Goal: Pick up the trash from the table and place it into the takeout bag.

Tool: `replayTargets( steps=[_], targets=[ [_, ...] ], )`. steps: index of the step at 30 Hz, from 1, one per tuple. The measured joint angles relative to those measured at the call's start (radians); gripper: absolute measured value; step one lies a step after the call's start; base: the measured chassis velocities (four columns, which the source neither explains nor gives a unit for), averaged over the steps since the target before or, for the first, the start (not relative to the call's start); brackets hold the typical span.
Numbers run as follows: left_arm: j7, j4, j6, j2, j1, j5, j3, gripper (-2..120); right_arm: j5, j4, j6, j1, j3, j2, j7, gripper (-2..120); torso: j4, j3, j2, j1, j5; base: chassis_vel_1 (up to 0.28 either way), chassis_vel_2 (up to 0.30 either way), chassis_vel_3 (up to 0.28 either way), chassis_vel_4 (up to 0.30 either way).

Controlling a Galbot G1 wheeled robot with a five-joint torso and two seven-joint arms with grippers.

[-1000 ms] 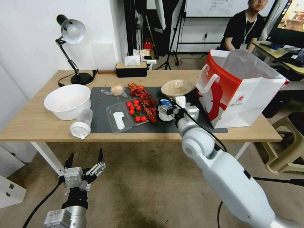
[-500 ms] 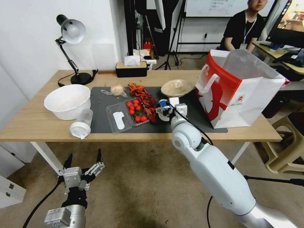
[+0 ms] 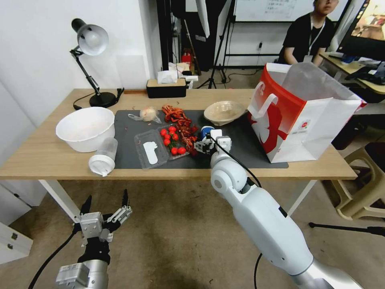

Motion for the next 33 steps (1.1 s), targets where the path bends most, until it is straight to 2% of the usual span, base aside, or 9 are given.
replayTargets(
  steps=[4,8,13,19,22,27,29,30,33],
  targets=[
    [0.0,-0.001,-0.006,0.002,0.006,-0.001,0.004,100,0.008,0.002,-0.009,-0.016,0.006,-0.004,0.014,99,0.0,0.0,0.0,0.0,0.0001,0.0,0.0,0.0,0.0],
    [-0.001,-0.002,-0.006,0.001,-0.005,0.002,0.01,100,0.017,0.01,-0.007,-0.026,0.019,-0.019,0.008,84,0.0,0.0,0.0,0.0,0.0001,0.0,0.0,0.0,0.0],
    [-0.005,0.002,-0.006,0.012,-0.004,0.002,0.006,100,0.018,0.016,0.005,-0.038,0.028,-0.028,-0.005,77,0.0,0.0,0.0,0.0,0.0,0.0,0.0,0.0,0.0],
    [-0.012,-0.004,-0.006,0.014,-0.012,0.006,0.008,100,-0.053,0.061,0.087,-0.063,0.042,-0.073,-0.107,71,-0.0001,0.0,0.0,0.0,0.0002,0.0,0.0,0.0,0.0],
    [-0.018,-0.013,-0.006,0.016,-0.011,0.007,0.004,100,-0.098,0.158,0.145,-0.054,0.069,-0.141,-0.173,71,-0.0003,0.0,0.0,0.0,0.0004,0.0,0.0,0.0,0.0],
    [-0.022,-0.02,-0.006,0.015,-0.008,0.01,0.003,100,-0.086,0.257,0.151,-0.004,0.127,-0.211,-0.184,71,0.0002,0.0,0.0,0.0,0.0005,0.0,0.0,0.0,0.0],
    [-0.022,-0.023,-0.006,0.01,-0.007,0.014,0.004,100,-0.047,0.311,0.151,0.055,0.177,-0.28,-0.182,70,-0.0001,0.0,0.0,0.0,0.0,0.0,0.0,0.0,0.0],
    [-0.022,-0.023,-0.006,0.008,-0.007,0.016,0.006,100,0.036,0.338,0.132,0.145,0.236,-0.398,-0.136,69,0.0,0.0,0.0,0.0,0.0001,0.0,0.0,0.0,0.0],
    [-0.022,-0.02,-0.006,0.009,-0.009,0.016,0.008,100,0.088,0.322,0.09,0.185,0.256,-0.454,-0.071,69,-0.0001,0.0,0.0,0.0,0.0,0.0,0.0,0.0,0.0]
  ],
)
